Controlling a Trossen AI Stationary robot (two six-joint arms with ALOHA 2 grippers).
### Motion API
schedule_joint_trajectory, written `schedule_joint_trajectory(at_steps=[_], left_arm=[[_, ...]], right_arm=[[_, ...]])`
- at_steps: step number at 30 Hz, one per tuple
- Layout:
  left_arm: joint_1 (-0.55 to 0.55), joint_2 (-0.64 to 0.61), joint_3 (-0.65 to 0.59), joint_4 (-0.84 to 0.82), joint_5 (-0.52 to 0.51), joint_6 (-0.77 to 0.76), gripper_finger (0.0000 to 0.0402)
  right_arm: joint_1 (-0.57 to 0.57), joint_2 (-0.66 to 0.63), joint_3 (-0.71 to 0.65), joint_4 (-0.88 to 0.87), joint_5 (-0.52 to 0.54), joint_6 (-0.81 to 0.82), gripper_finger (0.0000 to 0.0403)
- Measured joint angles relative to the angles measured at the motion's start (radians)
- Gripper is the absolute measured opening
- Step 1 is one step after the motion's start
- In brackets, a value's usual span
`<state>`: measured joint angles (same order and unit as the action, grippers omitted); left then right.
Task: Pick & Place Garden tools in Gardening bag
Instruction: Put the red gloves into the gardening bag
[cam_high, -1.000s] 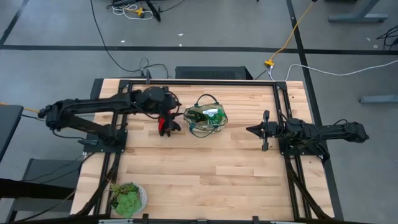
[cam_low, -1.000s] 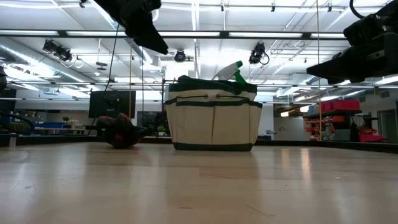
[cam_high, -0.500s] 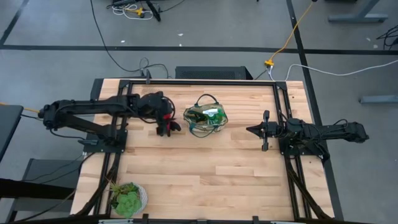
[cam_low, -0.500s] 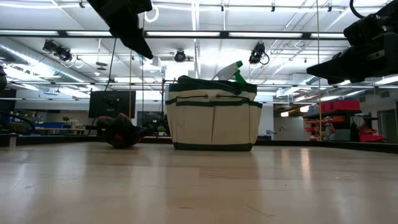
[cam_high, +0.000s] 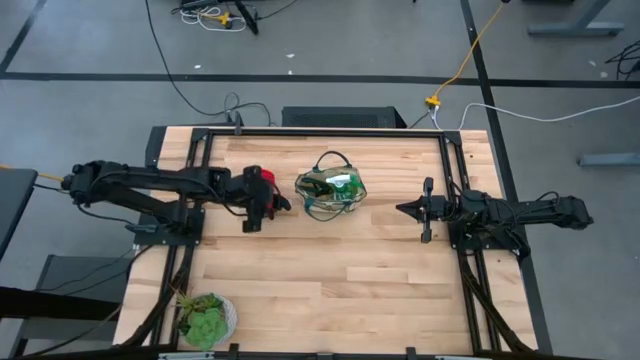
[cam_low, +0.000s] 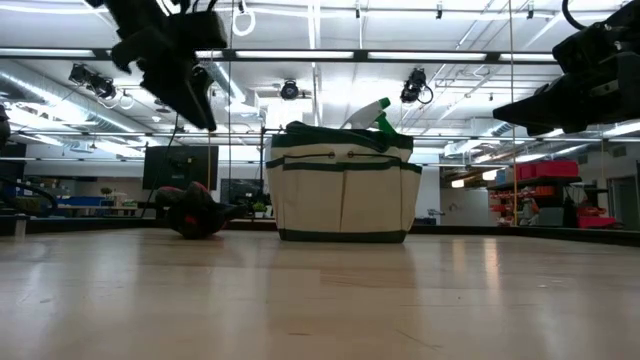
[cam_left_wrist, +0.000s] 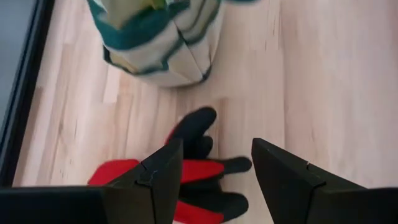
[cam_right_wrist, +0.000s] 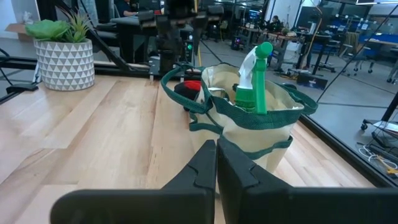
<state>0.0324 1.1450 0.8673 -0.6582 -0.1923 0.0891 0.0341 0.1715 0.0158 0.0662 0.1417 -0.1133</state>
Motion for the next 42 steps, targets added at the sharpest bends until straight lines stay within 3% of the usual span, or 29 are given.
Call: schedule_joint_trajectory(at_steps=[9,18,31,42], left_arm=[[-0.057,0.000,-0.102,0.032,-0.057,0.009,0.0199],[-0.119,0.000,-0.120,0.049,-0.153,0.024,0.0199],[-0.144,0.000,-0.120,0.049,-0.014,0.385,0.0199],[-0.141,0.002,-0.120,0.053,-0.035,0.685,0.0199]], right_arm=[[0.000,0.000,0.000,0.000,0.000,0.000,0.0016],[0.000,0.000,0.000,0.000,0.000,0.000,0.0016],[0.000,0.000,0.000,0.000,0.000,0.000,0.0016],[0.000,0.000,0.000,0.000,0.000,0.000,0.0016]])
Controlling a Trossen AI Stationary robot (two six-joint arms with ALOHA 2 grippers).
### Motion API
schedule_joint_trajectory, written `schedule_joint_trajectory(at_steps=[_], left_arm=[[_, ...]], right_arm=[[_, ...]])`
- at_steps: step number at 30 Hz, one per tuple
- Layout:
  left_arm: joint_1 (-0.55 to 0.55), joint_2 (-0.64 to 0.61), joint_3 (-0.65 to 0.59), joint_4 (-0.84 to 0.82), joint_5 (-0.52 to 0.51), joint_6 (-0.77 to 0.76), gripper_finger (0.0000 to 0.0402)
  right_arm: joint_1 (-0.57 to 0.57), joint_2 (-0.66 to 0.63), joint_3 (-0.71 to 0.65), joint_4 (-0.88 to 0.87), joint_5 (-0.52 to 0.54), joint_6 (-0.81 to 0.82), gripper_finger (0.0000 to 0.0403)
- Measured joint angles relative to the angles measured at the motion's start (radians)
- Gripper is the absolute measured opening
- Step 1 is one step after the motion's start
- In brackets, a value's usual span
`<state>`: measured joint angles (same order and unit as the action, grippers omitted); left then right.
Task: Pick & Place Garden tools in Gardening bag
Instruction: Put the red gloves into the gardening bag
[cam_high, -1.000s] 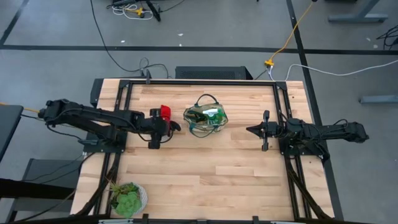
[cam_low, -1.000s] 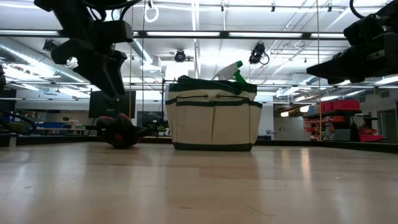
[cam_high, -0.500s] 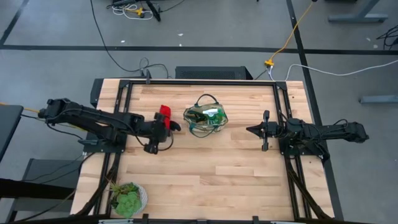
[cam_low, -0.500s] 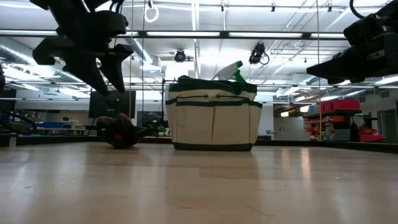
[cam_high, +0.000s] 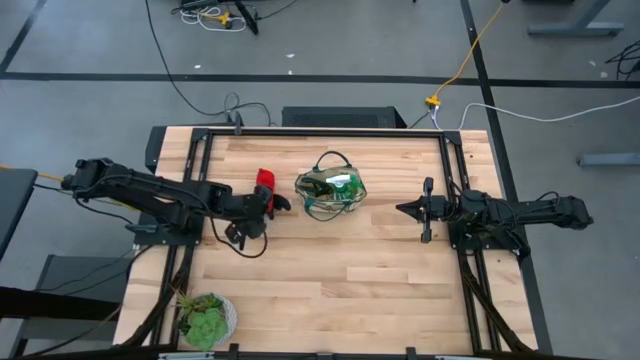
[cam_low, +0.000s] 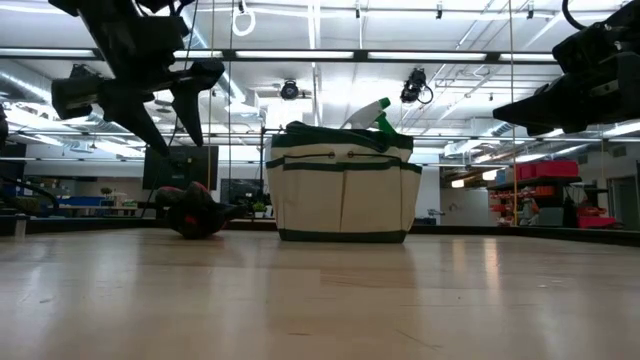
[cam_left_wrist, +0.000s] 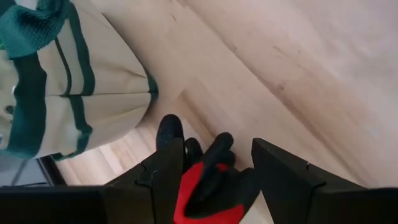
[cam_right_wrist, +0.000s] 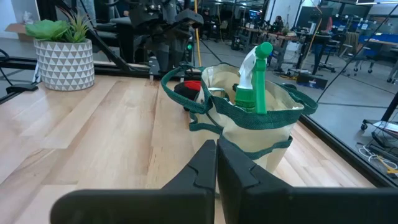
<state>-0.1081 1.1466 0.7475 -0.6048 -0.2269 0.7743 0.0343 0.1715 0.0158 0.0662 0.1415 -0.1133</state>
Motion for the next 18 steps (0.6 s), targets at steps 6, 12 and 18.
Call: schedule_joint_trajectory(at_steps=[6,12,18], left_arm=[[0.000,0.046,0.000,0.008,-0.021,0.101,0.0199],[0.000,0.133,0.000,0.020,-0.077,0.229,0.0199],[0.000,0.203,0.000,0.087,-0.118,0.321,0.0199]], right_arm=[[0.000,0.000,0.000,0.000,0.000,0.000,0.0016],[0.000,0.000,0.000,0.000,0.000,0.000,0.0016],[0.000,0.000,0.000,0.000,0.000,0.000,0.0016]])
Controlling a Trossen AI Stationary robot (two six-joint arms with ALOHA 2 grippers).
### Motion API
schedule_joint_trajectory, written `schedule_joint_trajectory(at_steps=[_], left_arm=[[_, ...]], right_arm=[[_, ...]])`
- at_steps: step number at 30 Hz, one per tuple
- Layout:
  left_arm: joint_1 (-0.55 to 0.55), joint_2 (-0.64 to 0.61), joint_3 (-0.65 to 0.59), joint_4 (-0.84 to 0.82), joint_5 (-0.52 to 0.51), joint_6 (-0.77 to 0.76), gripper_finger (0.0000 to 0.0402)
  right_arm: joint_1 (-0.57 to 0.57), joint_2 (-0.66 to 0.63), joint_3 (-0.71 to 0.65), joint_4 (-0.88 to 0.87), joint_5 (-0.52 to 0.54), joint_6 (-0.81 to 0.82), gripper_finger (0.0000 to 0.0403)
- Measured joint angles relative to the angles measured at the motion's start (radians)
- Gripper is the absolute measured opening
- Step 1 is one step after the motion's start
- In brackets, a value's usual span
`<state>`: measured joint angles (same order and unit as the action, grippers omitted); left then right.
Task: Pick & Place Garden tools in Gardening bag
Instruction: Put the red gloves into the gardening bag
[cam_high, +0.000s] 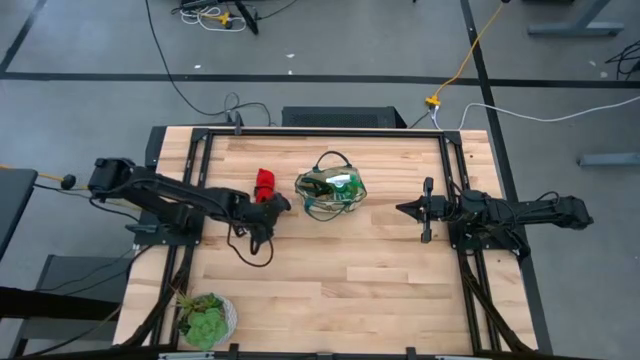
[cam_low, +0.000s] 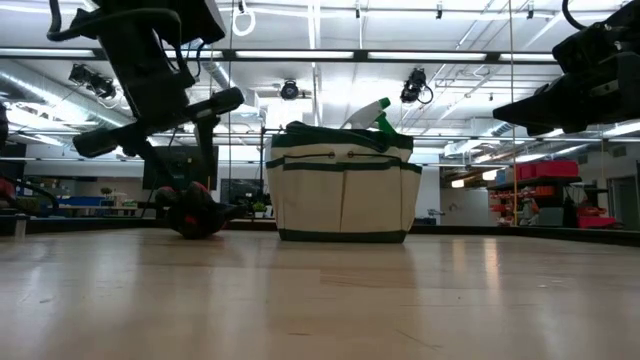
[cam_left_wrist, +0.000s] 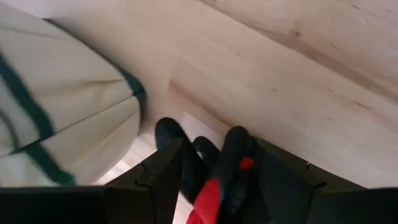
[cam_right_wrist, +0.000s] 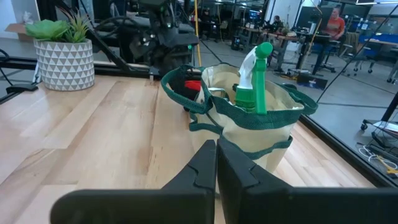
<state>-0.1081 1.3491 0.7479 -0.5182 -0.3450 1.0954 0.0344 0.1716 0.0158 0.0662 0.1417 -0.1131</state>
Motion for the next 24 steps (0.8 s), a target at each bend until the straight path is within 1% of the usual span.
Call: schedule_joint_trajectory(at_steps=[6,11,18,22,24], left_arm=[[0.000,0.059,0.000,0.005,-0.056,0.024,0.0199],[0.000,0.092,0.000,0.016,-0.077,0.041,0.0199],[0.000,0.094,0.000,0.031,-0.113,0.036,0.0195],[-0.005,0.094,0.000,0.038,-0.116,0.035,0.0188],[-0.018,0.095,0.004,0.037,-0.140,0.036,0.0186]], right_arm=[[0.000,0.000,0.000,0.000,0.000,0.000,0.0016],[0.000,0.000,0.000,0.000,0.000,0.000,0.0016],[0.000,0.000,0.000,0.000,0.000,0.000,0.0016],[0.000,0.000,0.000,0.000,0.000,0.000,0.0016],[0.000,0.000,0.000,0.000,0.000,0.000,0.0016]])
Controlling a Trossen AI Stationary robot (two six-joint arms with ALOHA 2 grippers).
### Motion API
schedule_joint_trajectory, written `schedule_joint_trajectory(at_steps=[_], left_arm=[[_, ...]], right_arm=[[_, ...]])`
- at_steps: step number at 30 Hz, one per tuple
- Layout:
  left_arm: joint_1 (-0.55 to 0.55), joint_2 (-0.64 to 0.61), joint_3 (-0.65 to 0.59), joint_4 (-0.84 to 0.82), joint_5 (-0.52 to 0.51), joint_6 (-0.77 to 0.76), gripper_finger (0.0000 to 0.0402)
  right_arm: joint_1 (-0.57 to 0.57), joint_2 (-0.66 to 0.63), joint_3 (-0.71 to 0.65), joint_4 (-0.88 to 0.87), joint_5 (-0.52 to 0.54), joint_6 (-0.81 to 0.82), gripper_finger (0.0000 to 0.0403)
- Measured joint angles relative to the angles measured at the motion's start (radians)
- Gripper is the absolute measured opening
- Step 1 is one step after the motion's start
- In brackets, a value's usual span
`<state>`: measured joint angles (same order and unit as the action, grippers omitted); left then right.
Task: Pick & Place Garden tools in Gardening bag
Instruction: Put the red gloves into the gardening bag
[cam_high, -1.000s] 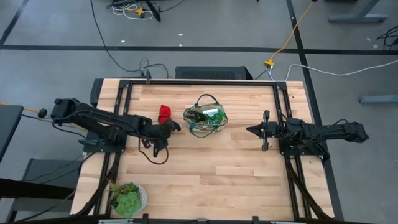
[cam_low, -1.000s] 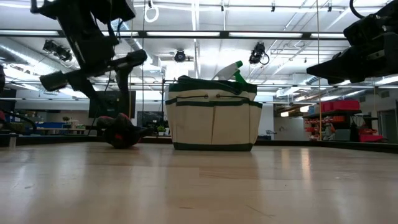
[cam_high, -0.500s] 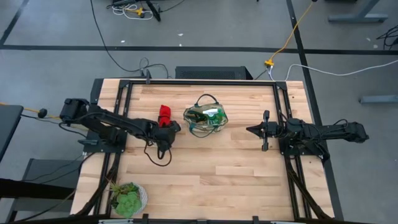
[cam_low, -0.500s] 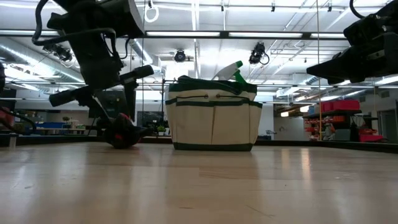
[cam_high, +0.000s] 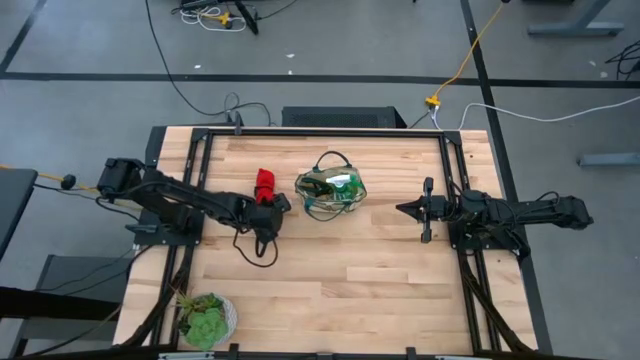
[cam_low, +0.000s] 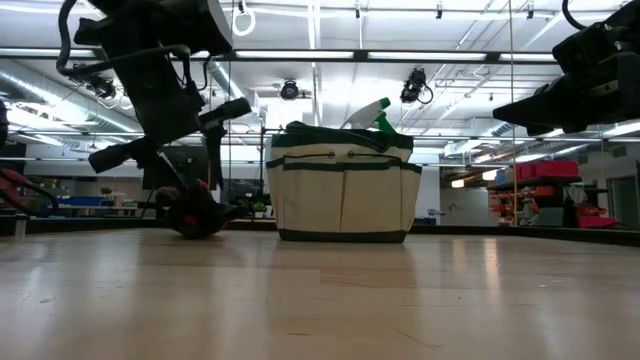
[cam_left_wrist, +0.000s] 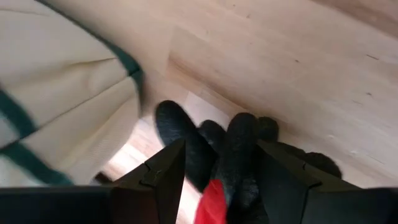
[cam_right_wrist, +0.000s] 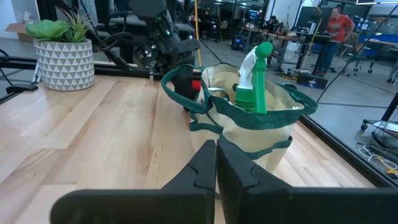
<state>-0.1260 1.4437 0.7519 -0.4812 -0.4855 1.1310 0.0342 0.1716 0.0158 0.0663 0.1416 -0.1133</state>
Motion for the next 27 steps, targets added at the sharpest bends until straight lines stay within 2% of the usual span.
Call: schedule_joint_trajectory(at_steps=[7,18,27], left_arm=[[-0.034,0.000,0.054,-0.021,-0.016,-0.108,0.0189],[-0.036,0.000,0.147,-0.252,0.014,-0.366,0.0218],[-0.078,0.000,0.147,-0.389,0.019,-0.388,0.0235]], right_arm=[[0.000,0.000,0.000,0.000,0.000,0.000,0.0016],[0.000,0.000,0.000,0.000,0.000,0.000,0.0016],[0.000,0.000,0.000,0.000,0.000,0.000,0.0016]])
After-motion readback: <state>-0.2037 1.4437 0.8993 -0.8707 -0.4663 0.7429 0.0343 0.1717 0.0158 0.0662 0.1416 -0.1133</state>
